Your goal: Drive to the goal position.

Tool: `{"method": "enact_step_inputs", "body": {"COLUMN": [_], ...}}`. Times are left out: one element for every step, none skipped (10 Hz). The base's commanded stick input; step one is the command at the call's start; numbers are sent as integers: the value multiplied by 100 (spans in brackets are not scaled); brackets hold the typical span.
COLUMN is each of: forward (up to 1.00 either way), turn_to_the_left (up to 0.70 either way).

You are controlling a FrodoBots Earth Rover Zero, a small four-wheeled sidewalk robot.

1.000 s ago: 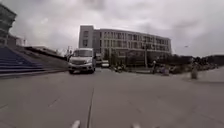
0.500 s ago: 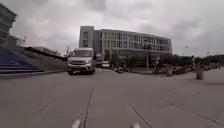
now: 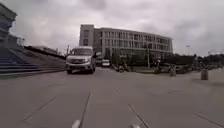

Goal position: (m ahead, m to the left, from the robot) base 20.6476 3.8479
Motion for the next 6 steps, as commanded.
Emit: {"method": "enact_step_inputs", "body": {"forward": [70, 70, 70, 70, 70, 70], "turn_to_the_left": [0, 0, 0, 0, 0, 0]}}
